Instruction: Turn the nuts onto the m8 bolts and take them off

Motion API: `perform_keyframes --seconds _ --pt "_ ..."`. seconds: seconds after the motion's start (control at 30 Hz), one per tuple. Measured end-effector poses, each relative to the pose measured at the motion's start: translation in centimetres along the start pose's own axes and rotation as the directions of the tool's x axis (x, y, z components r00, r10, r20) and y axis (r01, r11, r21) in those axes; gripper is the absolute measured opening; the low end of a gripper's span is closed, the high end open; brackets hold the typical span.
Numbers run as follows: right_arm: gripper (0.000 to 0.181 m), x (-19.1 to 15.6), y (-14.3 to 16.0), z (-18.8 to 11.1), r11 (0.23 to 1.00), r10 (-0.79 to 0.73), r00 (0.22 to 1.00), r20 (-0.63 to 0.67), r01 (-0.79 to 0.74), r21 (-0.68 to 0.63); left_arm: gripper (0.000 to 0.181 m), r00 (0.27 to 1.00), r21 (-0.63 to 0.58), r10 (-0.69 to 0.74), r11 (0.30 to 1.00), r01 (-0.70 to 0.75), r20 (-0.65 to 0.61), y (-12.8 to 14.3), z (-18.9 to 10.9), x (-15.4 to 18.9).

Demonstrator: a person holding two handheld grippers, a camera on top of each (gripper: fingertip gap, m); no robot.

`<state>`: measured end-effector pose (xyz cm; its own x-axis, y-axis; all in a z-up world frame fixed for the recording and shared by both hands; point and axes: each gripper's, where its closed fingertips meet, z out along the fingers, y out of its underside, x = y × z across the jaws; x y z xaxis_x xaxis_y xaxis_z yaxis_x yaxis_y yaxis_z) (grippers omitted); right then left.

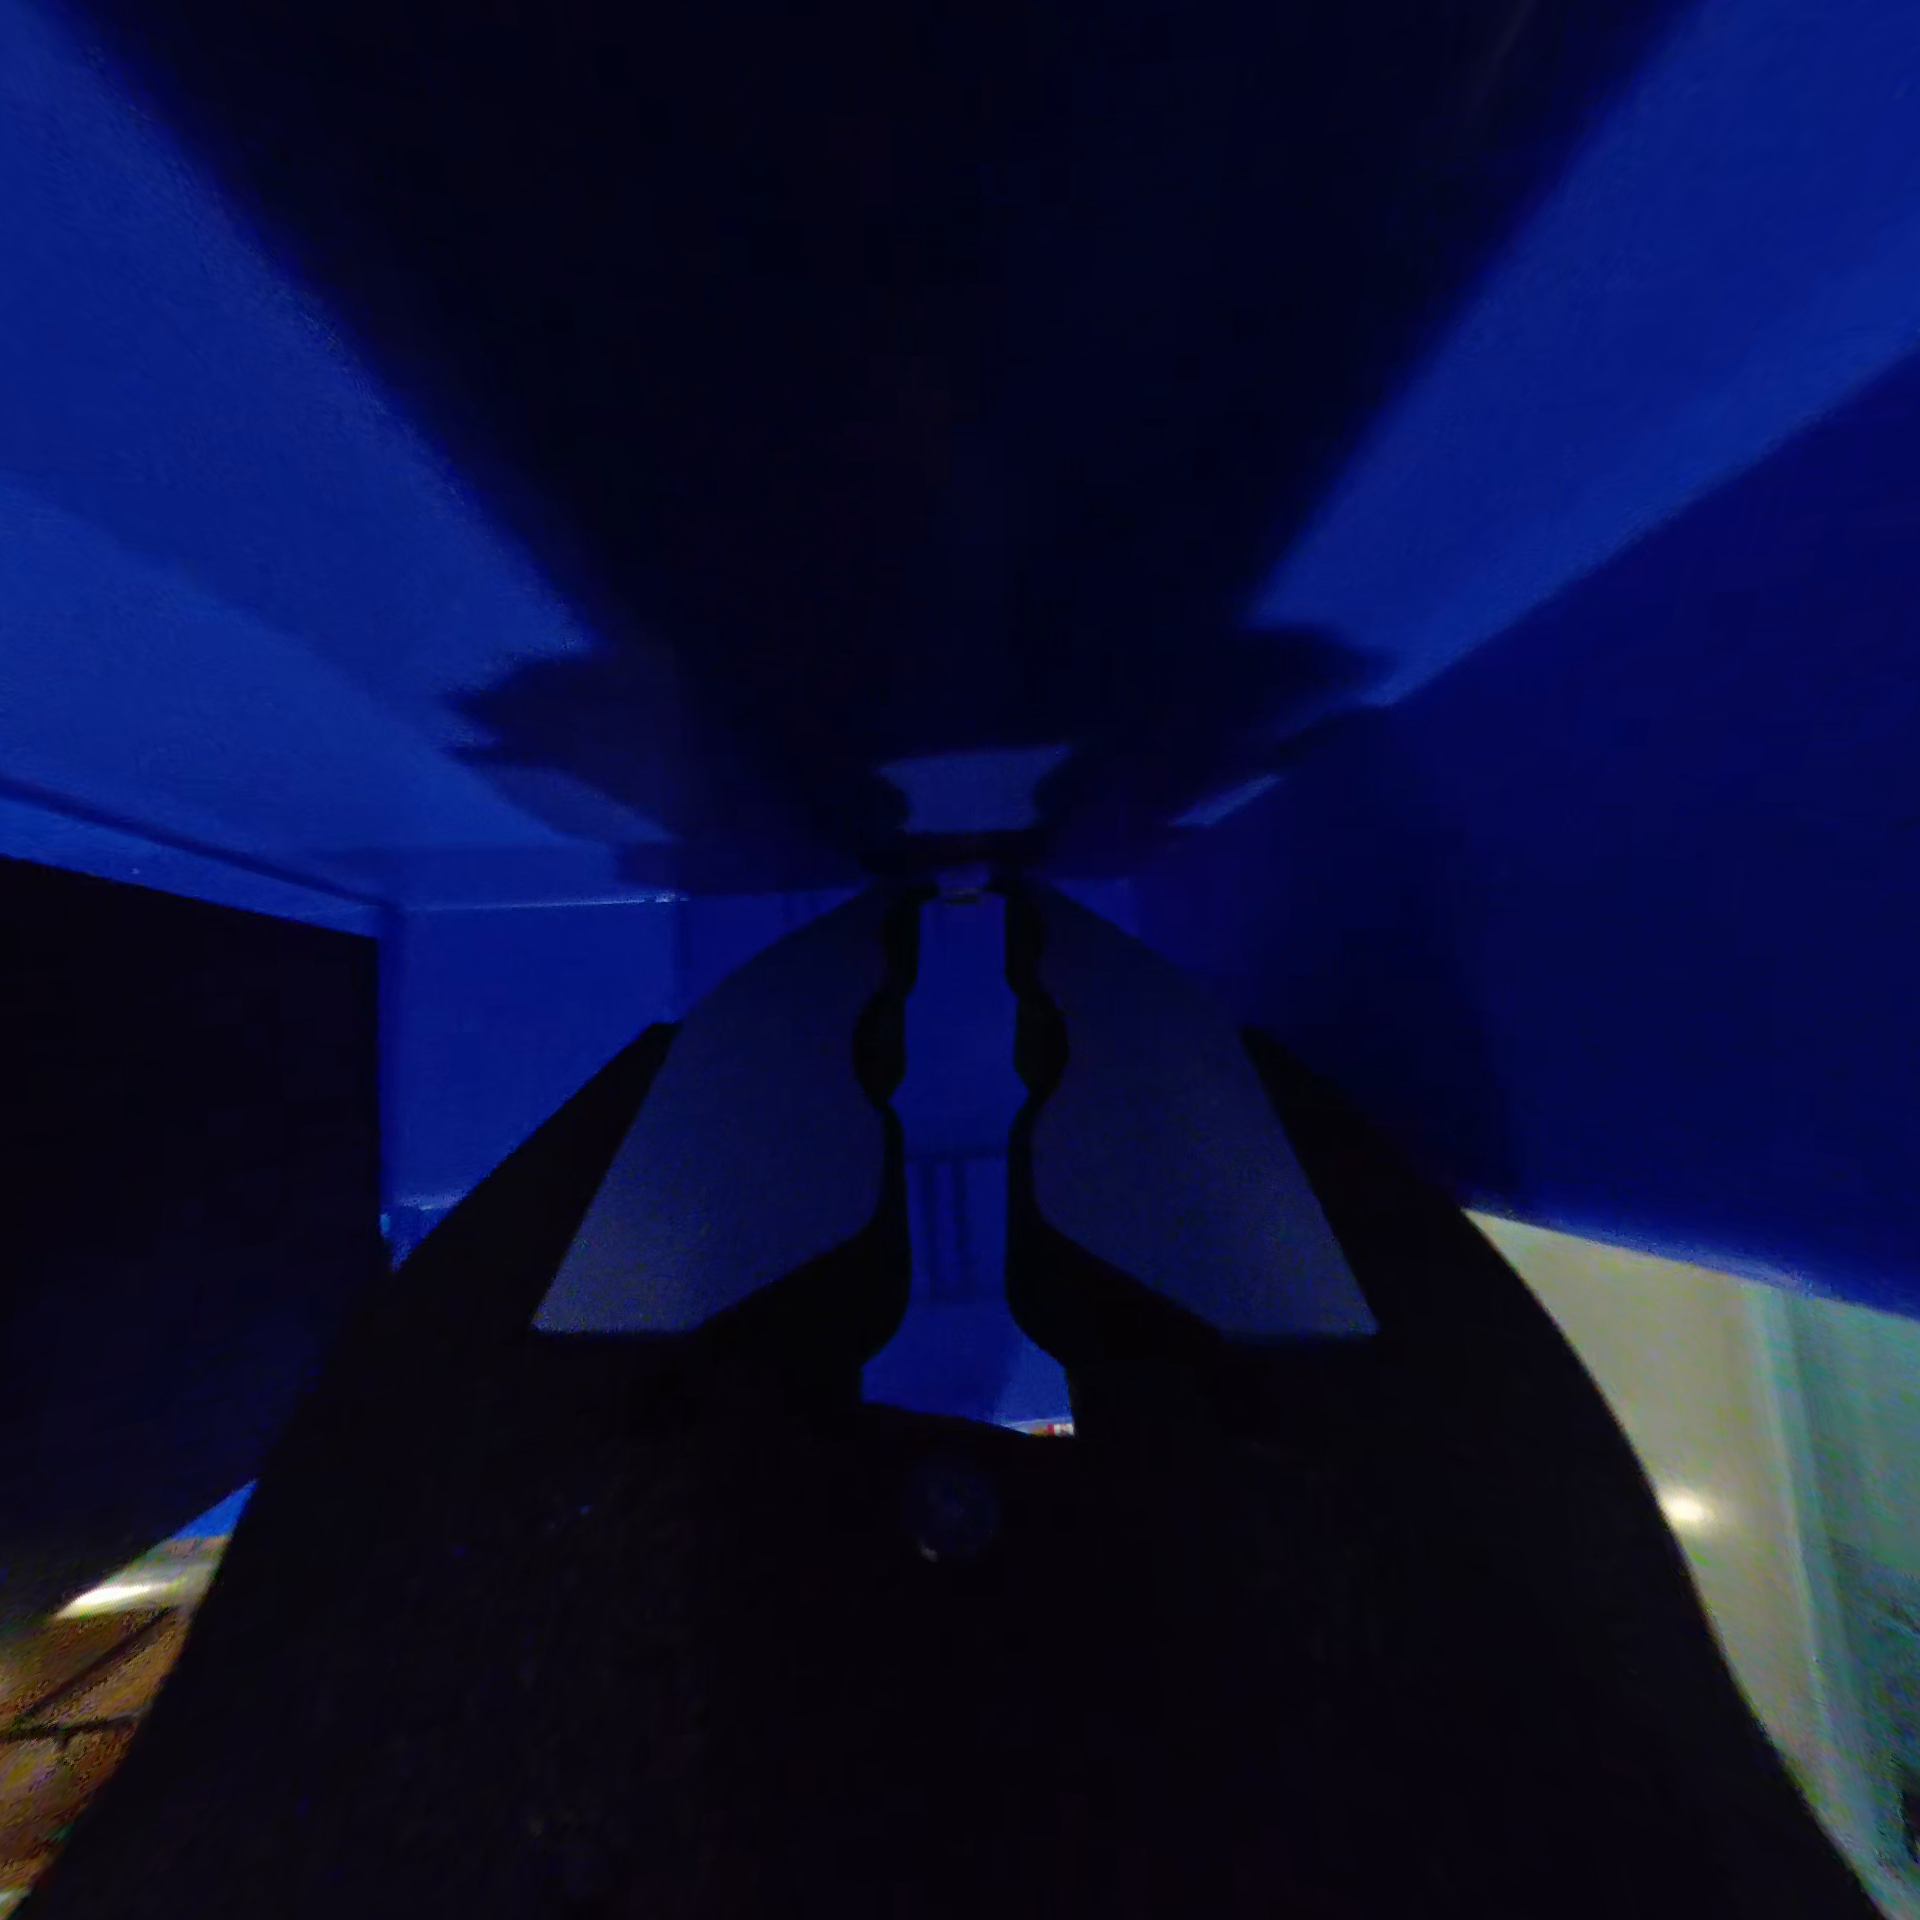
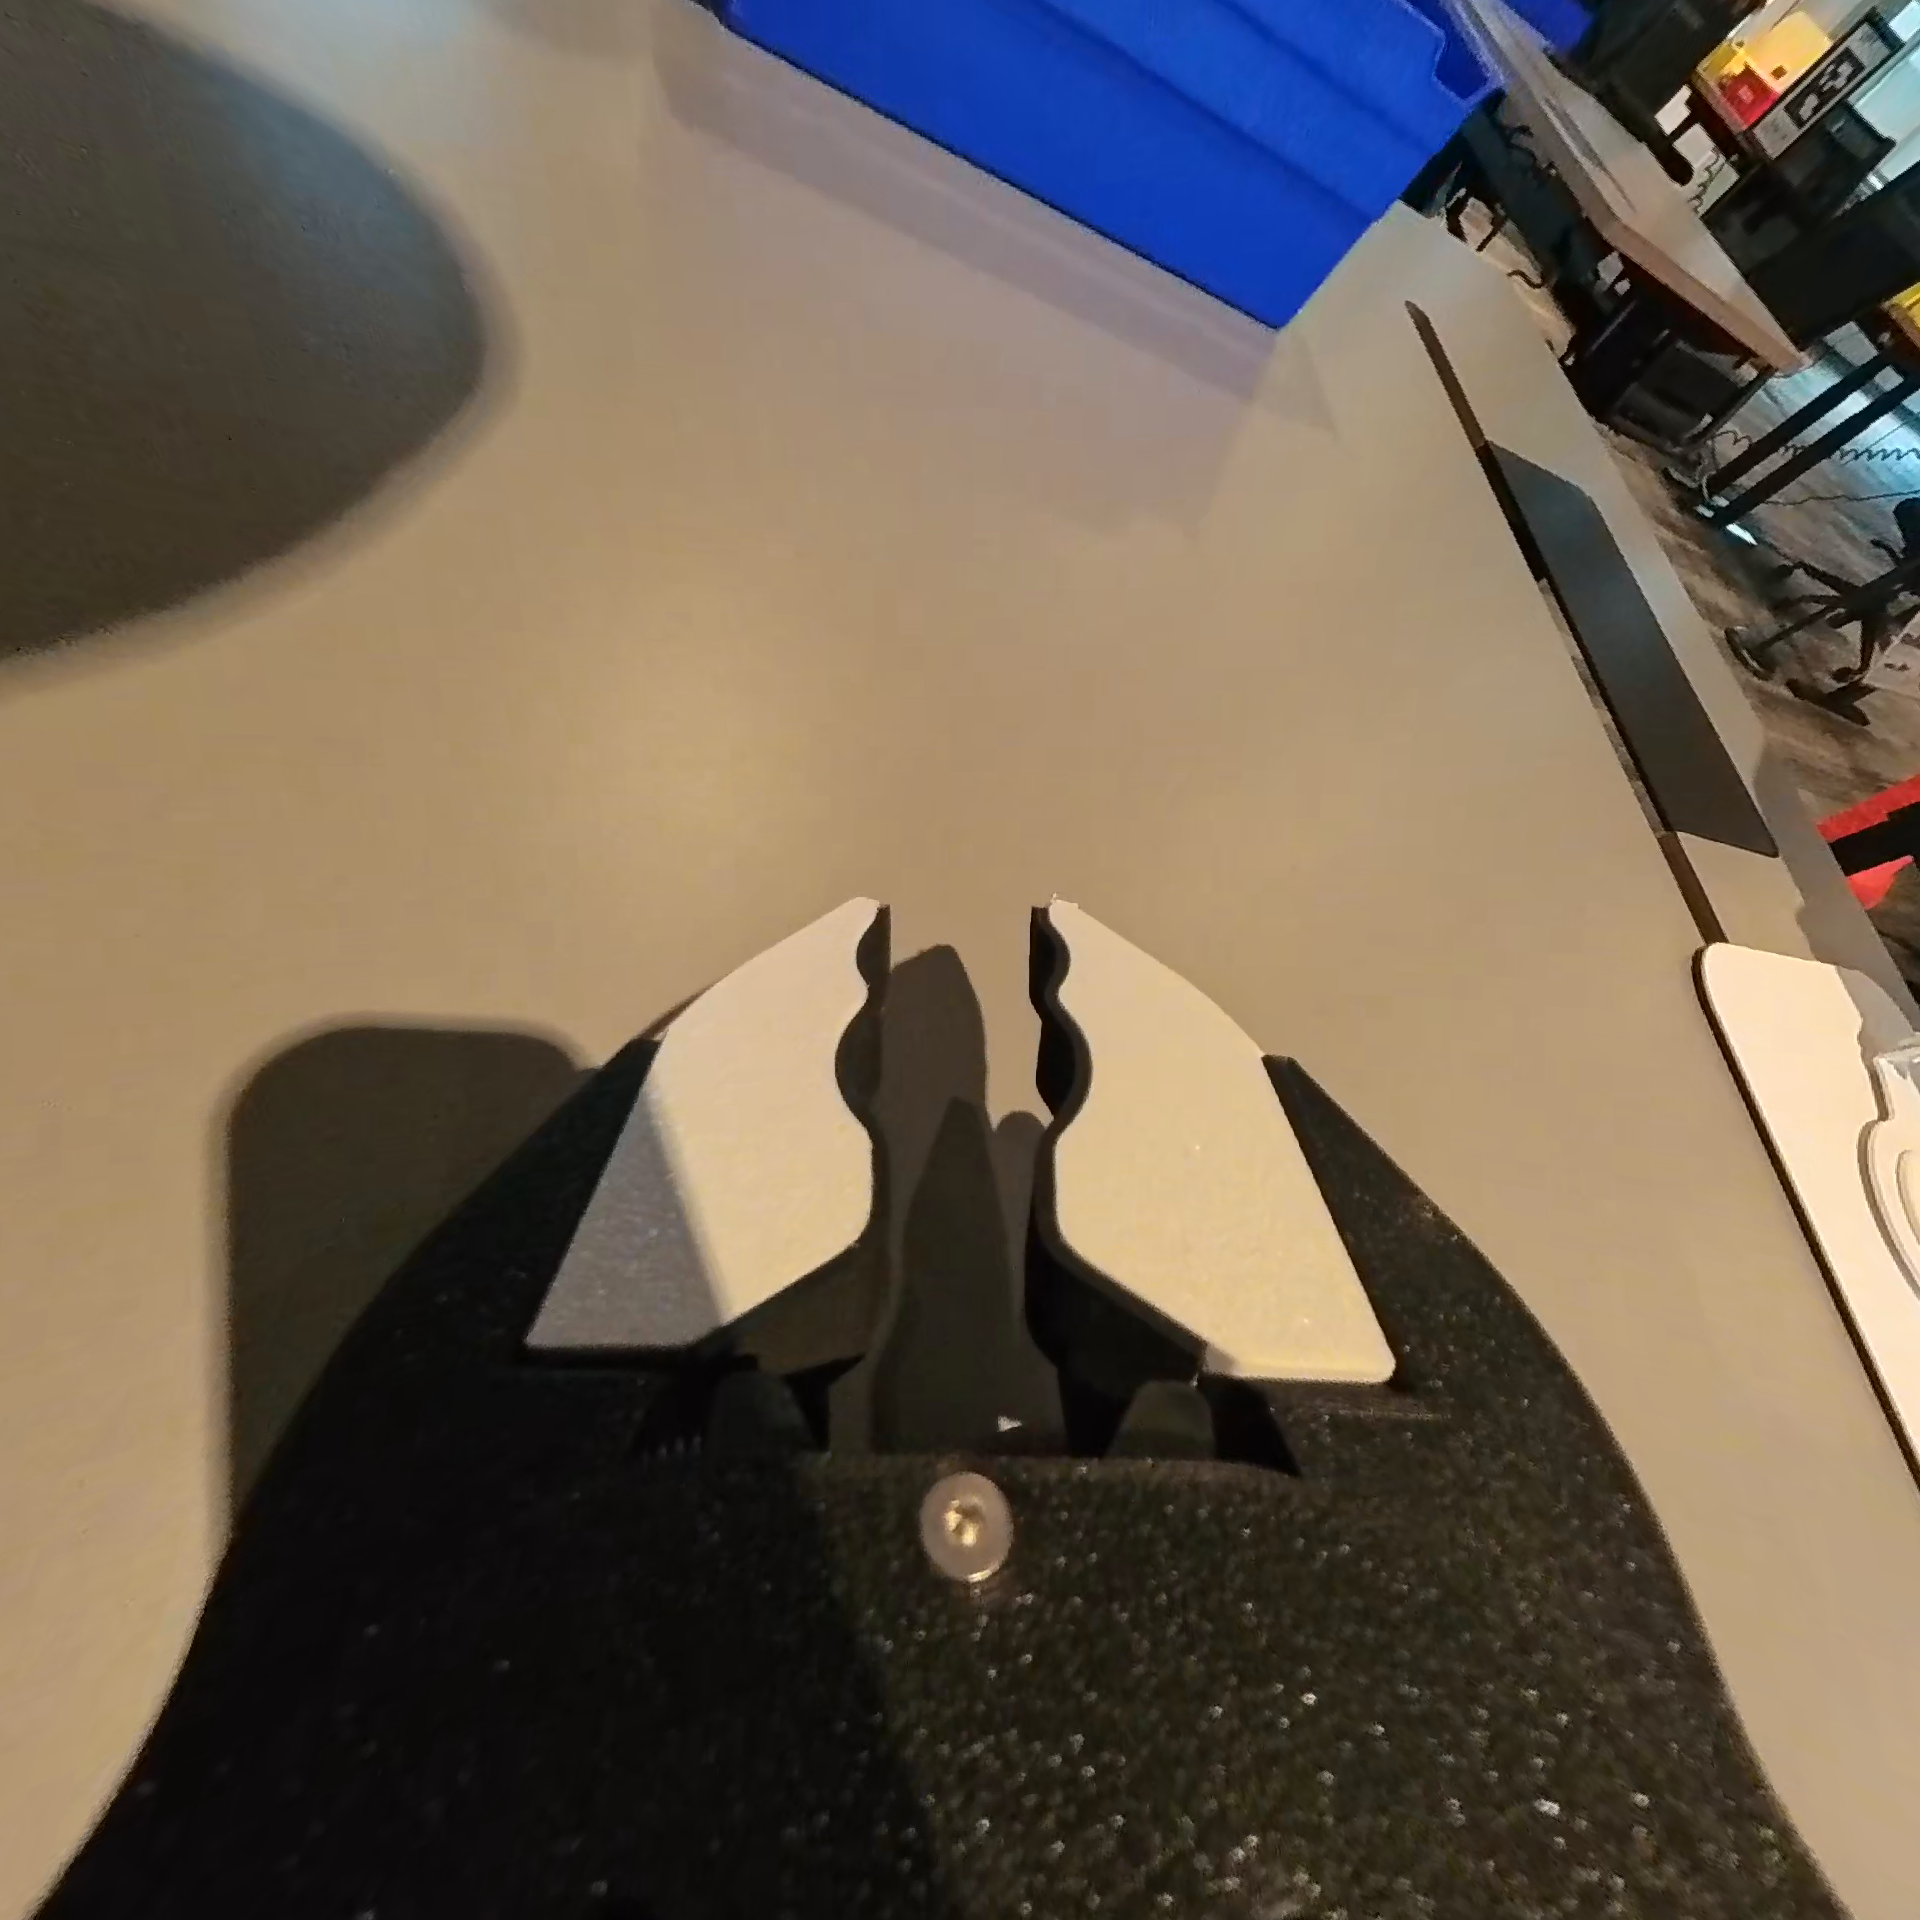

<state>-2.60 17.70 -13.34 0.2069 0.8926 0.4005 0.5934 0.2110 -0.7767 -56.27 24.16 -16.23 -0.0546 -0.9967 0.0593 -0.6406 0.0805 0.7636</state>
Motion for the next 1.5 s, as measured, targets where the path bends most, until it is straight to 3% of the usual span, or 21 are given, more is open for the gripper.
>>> perform_keyframes --seconds 0.13,0.27,0.37,0.47,0.57,0.63,0.7,0.8,0.87,1.03,1.2,1.3,1.37,1.43,1.5 --pt "0.025 0.0 0.0 -0.1 1.000 -0.006 1.000 -0.002 0.006 0.004 0.015 0.996 0.087 -0.087 0.992 0.087 -0.009 -0.2 -0.2 -0.1" --pt "0.025 0.0 -0.1 -0.2 1.000 -0.014 1.000 -0.009 0.014 0.011 0.015 0.969 0.304 -0.246 0.921 0.242 -0.026 -0.6 -2.5 -0.8" --pt "0.025 0.0 -0.1 -0.2 1.000 -0.015 1.000 -0.012 0.016 0.011 0.015 0.918 0.478 -0.395 0.806 0.349 -0.003 0.8 -6.4 -2.3" --pt "0.025 0.0 -0.1 -0.1 1.000 -0.014 1.000 -0.015 0.014 0.006 0.014 0.864 0.717 -0.503 0.611 0.334 0.026 0.8 -14.4 -3.8" --pt "0.025 0.1 0.0 0.1 1.000 -0.009 1.000 -0.017 0.008 -0.001 0.014 0.895 0.908 -0.443 0.394 0.139 0.056 -4.0 -25.2 -2.9" --pt "0.025 0.1 0.0 0.2 1.000 -0.007 1.000 -0.018 0.007 -0.007 0.014 0.932 0.942 -0.343 0.334 0.010 0.112 -9.2 -30.2 -1.3" --pt "0.024 0.1 0.0 0.2 1.000 -0.012 1.000 -0.024 0.012 -0.005 0.014 0.955 0.949 -0.252 0.308 -0.072 0.154 -14.8 -32.7 0.1" --pt "0.024 0.1 -0.1 0.0 1.000 -0.027 0.999 -0.039 0.027 0.003 0.014 0.972 0.952 -0.172 0.288 -0.106 0.160 -21.8 -33.5 1.3" --pt "0.024 0.1 -0.1 -0.1 0.999 -0.035 0.998 -0.049 0.036 0.005 0.015 0.973 0.941 -0.144 0.313 -0.128 0.180 -24.7 -32.9 1.5" --pt "0.024 0.1 -0.1 -0.1 0.999 -0.049 0.997 -0.062 0.049 0.002 0.015 0.980 0.918 -0.114 0.380 -0.110 0.164 -27.2 -31.4 1.6" --pt "0.024 0.1 -0.1 -0.1 0.999 -0.052 0.996 -0.071 0.053 0.003 0.026 0.984 0.934 -0.137 0.351 -0.061 0.116 -27.2 -31.8 1.5" --pt "0.024 0.1 -0.1 -0.2 0.998 -0.057 0.995 -0.082 0.058 0.001 0.035 0.976 0.963 -0.197 0.266 -0.034 0.089 -24.9 -33.8 0.6" --pt "0.024 0.0 0.0 -0.4 0.998 -0.058 0.995 -0.087 0.058 -0.002 0.036 0.952 0.983 -0.295 0.184 -0.027 0.082 -20.9 -35.8 -1.2" --pt "0.024 0.0 0.0 -0.6 0.998 -0.058 0.994 -0.090 0.058 -0.002 0.034 0.901 0.995 -0.433 0.097 0.015 0.028 -15.1 -37.1 -4.2" --pt "0.024 -0.1 0.0 -0.7 0.998 -0.059 0.994 -0.093 0.060 -0.001 0.034 0.827 0.993 -0.562 0.077 0.086 -0.028 -9.1 -35.7 -7.6"
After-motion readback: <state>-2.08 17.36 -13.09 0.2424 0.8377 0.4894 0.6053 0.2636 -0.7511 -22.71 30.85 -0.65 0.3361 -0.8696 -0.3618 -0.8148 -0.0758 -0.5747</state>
